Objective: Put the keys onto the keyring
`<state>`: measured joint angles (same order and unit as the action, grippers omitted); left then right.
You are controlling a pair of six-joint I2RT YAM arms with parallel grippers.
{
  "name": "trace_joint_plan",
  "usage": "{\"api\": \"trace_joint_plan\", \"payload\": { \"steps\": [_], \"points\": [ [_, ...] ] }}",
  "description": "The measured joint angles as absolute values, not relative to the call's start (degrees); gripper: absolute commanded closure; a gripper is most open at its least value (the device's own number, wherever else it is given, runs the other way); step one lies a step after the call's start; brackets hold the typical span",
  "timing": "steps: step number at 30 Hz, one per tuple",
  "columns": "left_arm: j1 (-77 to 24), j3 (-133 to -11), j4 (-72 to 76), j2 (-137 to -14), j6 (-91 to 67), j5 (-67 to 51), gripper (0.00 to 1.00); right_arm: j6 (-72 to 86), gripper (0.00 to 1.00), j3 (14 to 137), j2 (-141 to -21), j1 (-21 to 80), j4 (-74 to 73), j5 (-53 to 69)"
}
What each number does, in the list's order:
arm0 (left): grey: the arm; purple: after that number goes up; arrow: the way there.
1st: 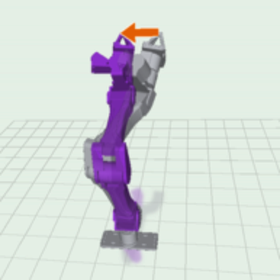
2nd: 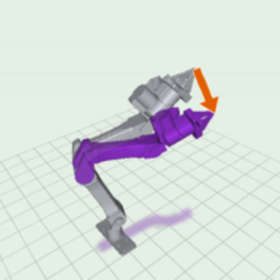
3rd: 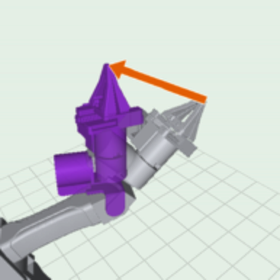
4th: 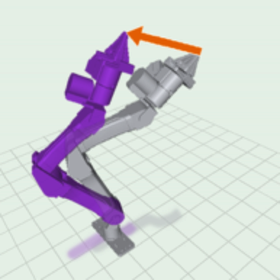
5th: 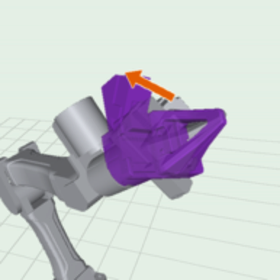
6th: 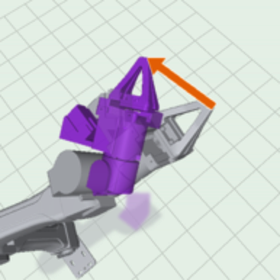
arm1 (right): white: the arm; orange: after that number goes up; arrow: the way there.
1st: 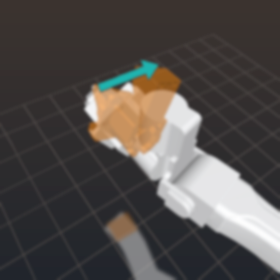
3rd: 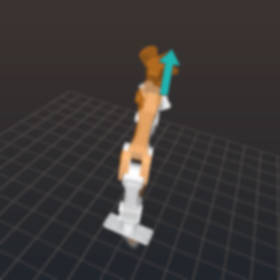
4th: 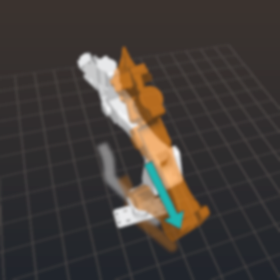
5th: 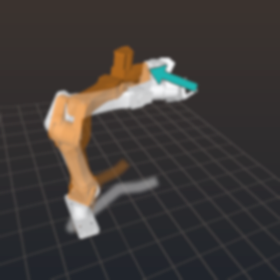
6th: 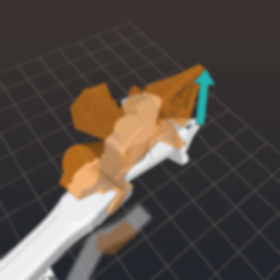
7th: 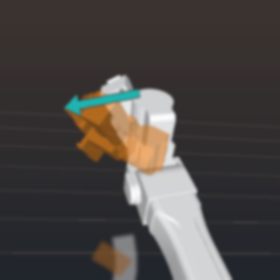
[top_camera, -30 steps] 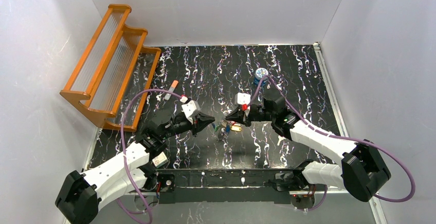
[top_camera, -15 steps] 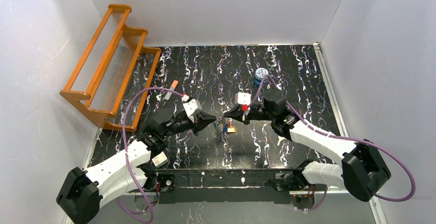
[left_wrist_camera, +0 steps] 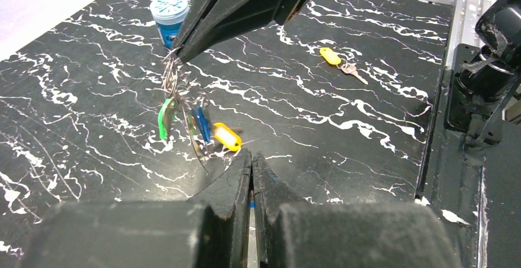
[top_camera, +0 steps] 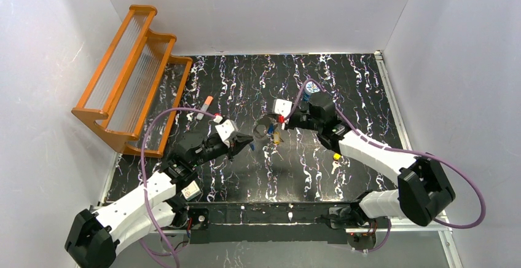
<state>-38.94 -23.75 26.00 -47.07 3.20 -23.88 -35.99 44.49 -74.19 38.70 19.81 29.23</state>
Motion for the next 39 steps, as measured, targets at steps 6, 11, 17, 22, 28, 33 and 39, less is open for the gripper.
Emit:
{"api": "trace_joint_plan", "payload": {
  "steps": [6, 11, 17, 22, 28, 33, 39],
  "points": [
    [-38.9, -23.7, 22.6, -43.9, 4.1, -21.7, 1.0, -42.4, 0.99, 46.7, -78.4, 38.7, 17.8, 31.5],
    [-38.9, -23.7, 20.2, -41.7, 4.5, -19.6, 1.0, -45.8, 0.99, 46.5, -80.9, 39.6, 14.5, 33.2],
    [-38.9, -23.7, 18.4, -41.2, 4.5, -17.8, 1.0, -46.0, 0.99, 43.9, -80.7, 42.0, 14.8, 34.9],
    [-38.9, -23.7, 18.4, -41.5, 4.0, -17.7, 1.0, -41.1, 0.99, 40.2, -79.3, 44.1, 17.5, 37.6],
    [-38.9, -23.4, 19.1, -42.7, 2.4, -19.0, 1.0, -29.1, 0.99, 33.5, -78.3, 44.7, 23.8, 40.8],
    [-38.9, -22.1, 19.9, -42.9, 1.2, -21.1, 1.0, -19.1, 0.99, 30.2, -79.4, 44.6, 28.1, 41.0],
    [-38.9, -20.1, 20.4, -42.6, -1.7, -23.8, 1.0, -8.7, 0.99, 30.2, -82.3, 44.6, 34.5, 40.0]
  ]
}}
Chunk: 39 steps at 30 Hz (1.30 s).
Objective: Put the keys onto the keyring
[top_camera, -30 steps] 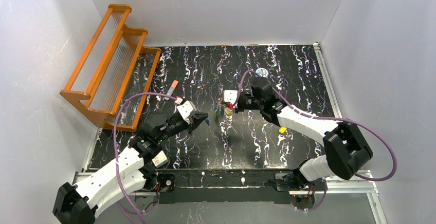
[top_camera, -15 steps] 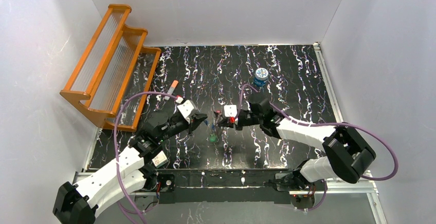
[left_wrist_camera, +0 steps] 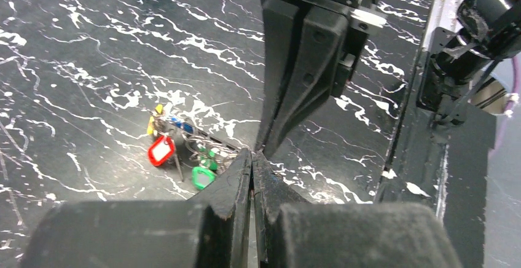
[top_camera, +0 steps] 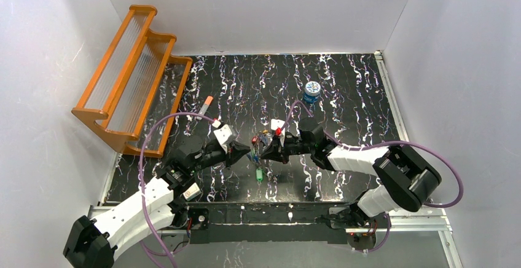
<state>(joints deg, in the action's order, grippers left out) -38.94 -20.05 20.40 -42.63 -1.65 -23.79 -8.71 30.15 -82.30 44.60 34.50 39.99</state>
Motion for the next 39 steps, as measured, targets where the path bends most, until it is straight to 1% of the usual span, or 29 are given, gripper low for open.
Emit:
{"api": "trace_joint_plan", "payload": {
  "steps": [9, 11, 20, 31, 39],
  "points": [
    [-38.9, -18.1, 21.0, -42.0, -6.1, -26.0, 1.0, -2.7, 0.99, 30.1, -83.8, 44.6, 38.3, 38.7],
    [-38.9, -17.9, 22.8, -43.7, -7.7, -26.4, 1.0, -1.8, 0.99, 30.1, -83.9, 44.6, 39.0, 38.7],
    [-39.4, -17.6, 26.5, -49.5, -9.3, -26.7, 1.0, -1.5, 0.99, 30.1, -84.1, 44.6, 39.2, 38.9],
    [-40.1, -17.0, 31.2, -52.2, -10.5, -26.9, 1.0, -1.4, 0.99, 30.1, -84.1, 44.6, 39.2, 39.7],
    [-40.4, -14.2, 34.1, -52.8, -11.6, -26.3, 1.0, -1.4, 0.99, 30.1, -84.5, 44.6, 39.3, 40.3]
  ]
}}
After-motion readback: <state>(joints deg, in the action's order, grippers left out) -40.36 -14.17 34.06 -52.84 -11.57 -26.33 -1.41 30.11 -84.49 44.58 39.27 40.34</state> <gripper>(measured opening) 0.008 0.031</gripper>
